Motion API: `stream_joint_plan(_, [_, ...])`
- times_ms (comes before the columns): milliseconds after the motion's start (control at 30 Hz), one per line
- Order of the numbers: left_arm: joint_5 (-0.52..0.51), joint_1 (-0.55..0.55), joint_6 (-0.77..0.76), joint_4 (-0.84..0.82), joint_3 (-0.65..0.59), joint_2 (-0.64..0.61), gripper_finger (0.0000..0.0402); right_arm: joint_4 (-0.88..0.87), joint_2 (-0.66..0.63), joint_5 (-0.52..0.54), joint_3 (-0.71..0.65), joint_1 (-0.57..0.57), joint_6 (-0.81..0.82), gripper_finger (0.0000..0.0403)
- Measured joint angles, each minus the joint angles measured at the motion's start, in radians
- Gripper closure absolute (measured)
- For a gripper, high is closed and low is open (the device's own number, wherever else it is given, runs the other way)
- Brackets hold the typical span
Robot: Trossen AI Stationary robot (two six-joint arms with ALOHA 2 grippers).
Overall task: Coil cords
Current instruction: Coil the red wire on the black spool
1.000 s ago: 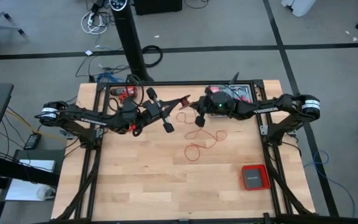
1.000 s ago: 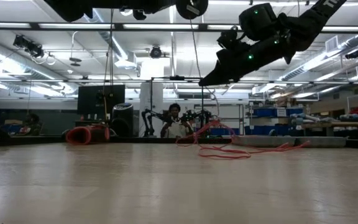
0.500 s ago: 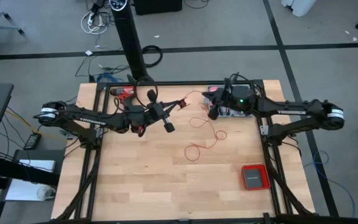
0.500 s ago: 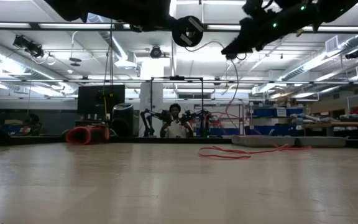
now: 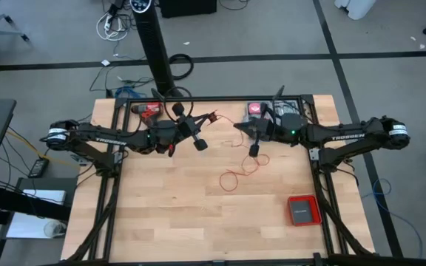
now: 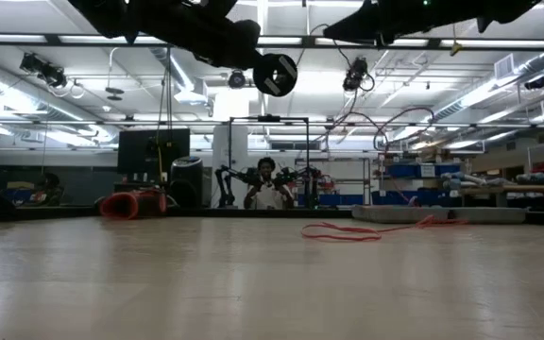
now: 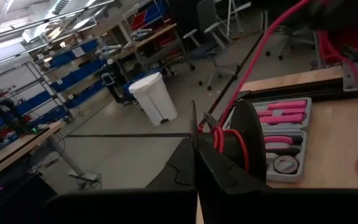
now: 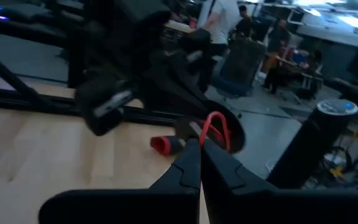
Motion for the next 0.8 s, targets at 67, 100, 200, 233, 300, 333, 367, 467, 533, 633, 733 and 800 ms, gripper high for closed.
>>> stream_joint_plan(67, [0.0,0.003,0.001,0.0,0.0,0.0,0.0401,0.034,0.02,0.0,0.0,0.013,-0.019,0.0403])
stream_joint_plan(100, [0.0,0.003,0.0,0.001,0.0,0.0,0.0401,0.05,0.03,-0.001,0.0,0.016,-0.026,0.0403])
stream_joint_plan(200, [0.001,0.003,0.001,0.005,0.0,0.0,0.0401,0.119,0.065,-0.024,0.0,0.018,-0.033,0.0403])
stream_joint_plan(233, [0.001,0.003,0.0,0.011,0.0,0.0,0.0401,0.152,0.079,-0.038,0.0,0.018,-0.033,0.0403])
stream_joint_plan(300, [0.001,0.003,-0.009,0.015,0.0,0.0,0.0401,0.197,0.105,-0.055,0.0,0.018,-0.033,0.0403])
stream_joint_plan(333, [0.002,0.003,-0.017,0.017,0.0,0.0,0.0401,0.225,0.12,-0.06,0.0,0.019,-0.035,0.0403])
stream_joint_plan(367, [0.002,0.003,-0.025,0.017,0.0,0.0,0.0401,0.247,0.134,-0.069,0.0,0.019,-0.039,0.0403])
stream_joint_plan(467, [0.001,0.003,-0.066,0.035,0.0,0.0,0.0401,0.311,0.177,-0.085,0.0,0.02,-0.043,0.0403])
stream_joint_plan(533, [0.001,0.003,-0.081,0.051,0.0,0.0,0.0401,0.344,0.202,-0.095,0.0,0.019,-0.05,0.0403])
stream_joint_plan(633, [0.0,0.002,-0.083,0.084,0.0,0.0,0.0401,0.357,0.236,-0.102,0.017,0.019,-0.051,0.0403])
stream_joint_plan(733, [0.0,-0.001,-0.083,0.118,0.0,0.0,0.0401,0.354,0.271,-0.103,0.049,0.021,-0.066,0.0403])
stream_joint_plan(800, [0.0,-0.003,-0.083,0.132,0.0,0.0,0.0401,0.338,0.294,-0.102,0.075,0.02,-0.078,0.0403])
